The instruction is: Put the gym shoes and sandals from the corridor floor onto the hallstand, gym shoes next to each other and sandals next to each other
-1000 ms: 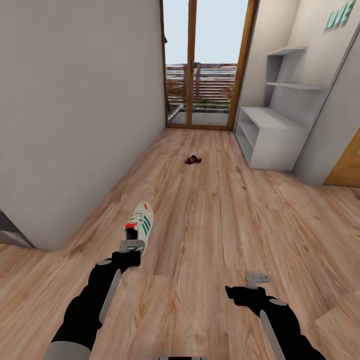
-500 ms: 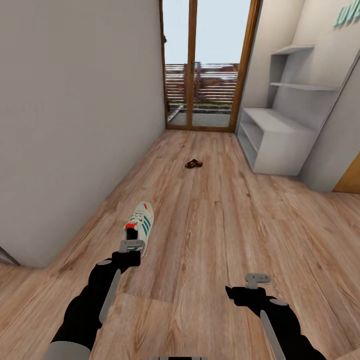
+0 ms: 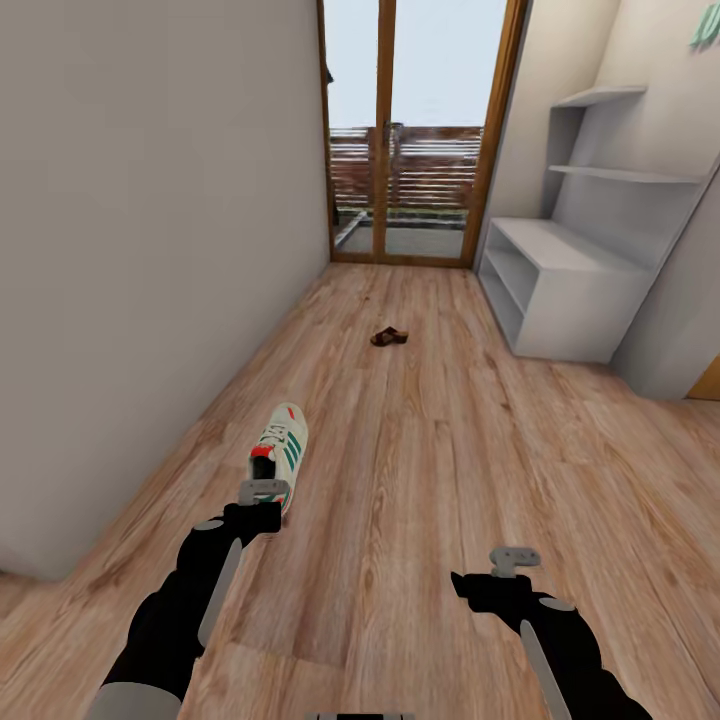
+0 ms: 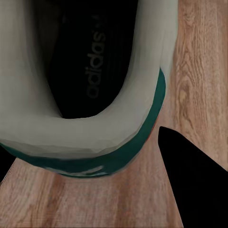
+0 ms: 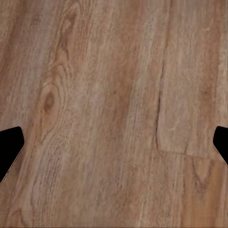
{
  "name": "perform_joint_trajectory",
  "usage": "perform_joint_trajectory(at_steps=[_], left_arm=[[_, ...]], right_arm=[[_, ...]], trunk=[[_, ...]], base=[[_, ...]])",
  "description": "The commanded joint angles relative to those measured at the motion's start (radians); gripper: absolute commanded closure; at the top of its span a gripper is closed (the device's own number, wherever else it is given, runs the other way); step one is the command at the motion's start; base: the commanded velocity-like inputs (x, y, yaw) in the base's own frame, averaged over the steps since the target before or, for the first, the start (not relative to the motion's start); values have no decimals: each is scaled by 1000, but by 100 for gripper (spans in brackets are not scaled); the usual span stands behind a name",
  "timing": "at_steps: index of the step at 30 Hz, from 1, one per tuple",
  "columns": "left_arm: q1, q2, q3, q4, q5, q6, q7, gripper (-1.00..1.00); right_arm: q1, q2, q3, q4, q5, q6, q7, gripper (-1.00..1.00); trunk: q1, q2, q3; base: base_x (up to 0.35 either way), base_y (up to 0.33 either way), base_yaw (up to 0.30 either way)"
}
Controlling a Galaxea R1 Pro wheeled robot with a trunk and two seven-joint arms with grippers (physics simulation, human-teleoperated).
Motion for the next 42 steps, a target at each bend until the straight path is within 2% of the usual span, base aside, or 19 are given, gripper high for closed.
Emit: perform_joint_trajectory(at_steps=[1, 17, 42], left_arm=[[0, 0, 0, -1, 0, 5, -1, 100], [0, 0, 0, -1, 0, 5, -1, 100], [0, 0, 0, -1, 1, 5, -1, 100]], right_arm=[[-1, -1, 1, -1, -8, 4, -3, -100], [-1, -1, 1, -1, -8, 4, -3, -100], [0, -1, 2, -1, -8, 4, -3, -100]], trunk=[[0, 0, -1], [0, 0, -1], [0, 0, -1]], base=[[347, 0, 0], [347, -37, 0], [347, -127, 0]])
